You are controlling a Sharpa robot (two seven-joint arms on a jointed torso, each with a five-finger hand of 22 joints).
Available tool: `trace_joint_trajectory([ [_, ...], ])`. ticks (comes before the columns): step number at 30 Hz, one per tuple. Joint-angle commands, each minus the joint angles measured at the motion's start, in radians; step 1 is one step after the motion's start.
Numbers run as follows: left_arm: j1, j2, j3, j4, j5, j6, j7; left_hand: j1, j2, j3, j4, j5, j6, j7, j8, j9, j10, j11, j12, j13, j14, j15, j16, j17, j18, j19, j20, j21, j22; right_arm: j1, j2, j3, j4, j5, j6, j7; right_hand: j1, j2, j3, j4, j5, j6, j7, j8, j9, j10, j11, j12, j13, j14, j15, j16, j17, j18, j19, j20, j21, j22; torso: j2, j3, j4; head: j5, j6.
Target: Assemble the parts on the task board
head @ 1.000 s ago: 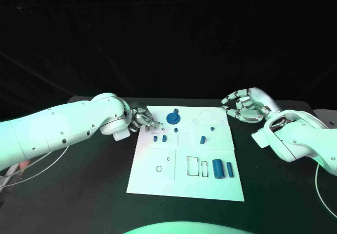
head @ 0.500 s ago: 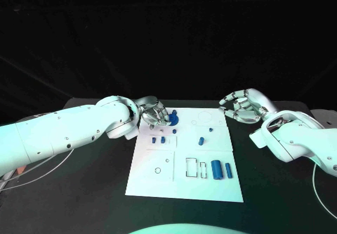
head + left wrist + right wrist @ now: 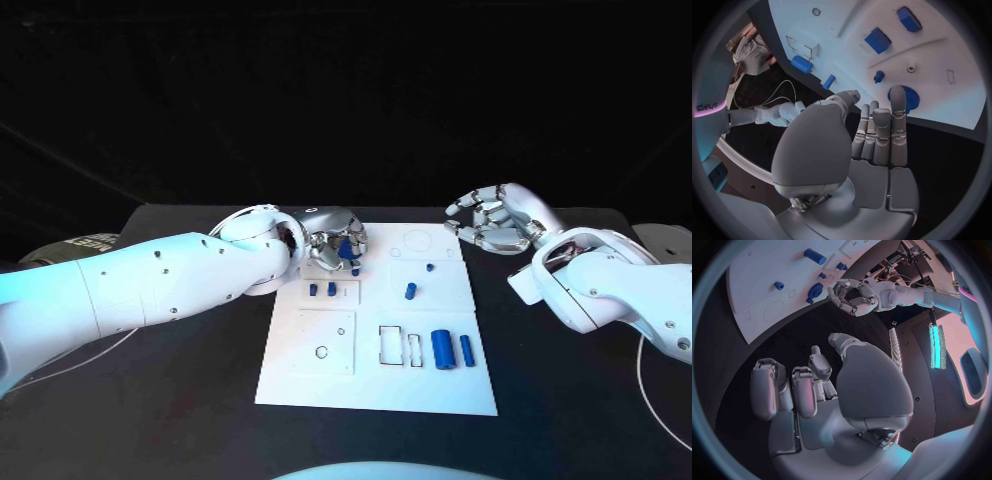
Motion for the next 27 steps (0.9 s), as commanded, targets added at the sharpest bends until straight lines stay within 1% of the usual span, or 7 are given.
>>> trace_joint_trajectory([
  [1, -0.001, 0.011, 0.000, -0.009, -0.164, 0.008, 0.024, -0.007, -0.012, -0.011, -0.005, -0.007, 0.000, -0.003, -0.009, -0.010, -0.011, 0.004, -0.017, -0.014, 0.010, 0.000, 0.016, 0.008, 0.013, 0.008, 0.002, 0.010, 0.005, -0.001, 0.001, 0.000, 0.001, -0.004, 0.001, 0.010, -0.003, 0.004, 0.006, 0.002, 0.004, -0.004, -0.006, 0.005, -0.001, -0.010, 0.000, -0.003, -0.001, 0.071, -0.007, -0.004, 0.140, 0.006, -0.002, -0.003, -0.004, 0.140, 0.000, 0.0004, 0.0008, -0.003, -0.002],
  [4, -0.002, 0.017, 0.000, -0.013, -0.191, 0.021, 0.015, -0.011, -0.013, -0.026, -0.009, -0.009, -0.005, 0.001, -0.016, -0.018, -0.018, 0.007, -0.025, -0.022, 0.019, 0.003, 0.036, 0.025, 0.012, 0.011, 0.005, 0.020, 0.015, -0.001, 0.002, 0.000, 0.001, -0.005, 0.000, 0.010, -0.004, 0.003, 0.007, 0.002, 0.004, -0.005, -0.006, 0.006, -0.002, -0.012, 0.000, -0.008, -0.005, 0.071, -0.007, -0.005, 0.138, 0.007, -0.003, -0.003, -0.005, 0.139, 0.000, -0.0004, 0.0019, -0.005, -0.004],
  [7, -0.003, 0.024, -0.001, -0.017, -0.212, 0.039, 0.007, -0.012, -0.012, -0.039, -0.012, -0.009, -0.009, 0.003, -0.020, -0.024, -0.025, 0.008, -0.031, -0.028, 0.019, 0.005, 0.044, 0.024, 0.011, 0.011, 0.007, 0.025, 0.021, -0.001, 0.002, 0.000, 0.001, -0.005, 0.000, 0.010, -0.004, 0.003, 0.007, 0.002, 0.004, -0.005, -0.006, 0.006, -0.002, -0.012, 0.000, -0.008, -0.005, 0.071, -0.007, -0.005, 0.138, 0.007, -0.003, -0.003, -0.005, 0.139, -0.001, -0.0003, 0.0025, -0.006, -0.005],
  [15, -0.009, 0.041, -0.001, -0.036, -0.231, 0.070, -0.006, -0.011, -0.003, -0.064, -0.014, -0.007, -0.008, 0.005, -0.025, -0.036, -0.031, 0.012, -0.037, -0.040, 0.047, 0.008, 0.094, 0.074, -0.001, 0.046, 0.011, 0.087, 0.097, -0.001, 0.003, 0.000, 0.001, -0.006, 0.000, 0.011, -0.004, 0.003, 0.007, 0.002, 0.004, -0.005, -0.006, 0.006, -0.002, -0.014, 0.000, -0.011, -0.009, 0.071, -0.008, -0.005, 0.137, 0.007, -0.003, -0.003, -0.007, 0.138, -0.001, -0.0007, 0.0021, -0.008, -0.004],
  [19, -0.012, 0.049, -0.001, -0.045, -0.236, 0.083, -0.009, -0.003, 0.005, -0.065, -0.014, -0.006, 0.005, 0.006, -0.023, -0.044, -0.017, 0.013, -0.035, -0.047, 0.072, 0.009, 0.131, 0.112, -0.011, 0.077, 0.013, 0.140, 0.160, -0.001, 0.003, 0.000, 0.001, -0.006, 0.001, 0.011, -0.004, 0.003, 0.007, 0.002, 0.004, -0.005, -0.006, 0.006, -0.002, -0.014, 0.000, -0.011, -0.009, 0.071, -0.008, -0.005, 0.137, 0.007, -0.003, -0.003, -0.007, 0.138, -0.001, -0.0005, 0.0012, -0.009, -0.005],
  [20, -0.013, 0.051, -0.001, -0.046, -0.244, 0.086, -0.011, -0.001, 0.007, -0.064, -0.014, -0.005, 0.010, 0.003, -0.022, -0.046, -0.013, 0.012, -0.034, -0.049, 0.075, 0.009, 0.137, 0.115, -0.011, 0.080, 0.013, 0.147, 0.167, -0.001, 0.002, 0.000, 0.002, -0.006, 0.001, 0.011, -0.004, 0.003, 0.007, 0.002, 0.004, -0.005, -0.006, 0.006, -0.002, -0.014, 0.000, -0.011, -0.009, 0.071, -0.008, -0.005, 0.137, 0.007, -0.003, -0.003, -0.007, 0.138, -0.001, 0.0001, 0.0013, -0.009, -0.004],
  [27, -0.017, 0.062, 0.000, -0.061, -0.262, 0.092, -0.018, 0.020, 0.021, -0.033, -0.019, -0.003, 0.039, 0.000, -0.018, -0.058, 0.017, 0.010, -0.036, -0.064, 0.099, 0.006, 0.172, 0.149, -0.022, 0.110, 0.011, 0.207, 0.238, -0.001, 0.002, 0.000, 0.004, -0.007, 0.001, 0.011, -0.004, 0.003, 0.007, 0.002, 0.004, -0.005, -0.006, 0.006, -0.002, -0.014, 0.000, -0.011, -0.009, 0.071, -0.008, -0.005, 0.137, 0.007, -0.003, -0.003, -0.007, 0.138, -0.001, 0.0000, 0.0023, -0.010, -0.005],
])
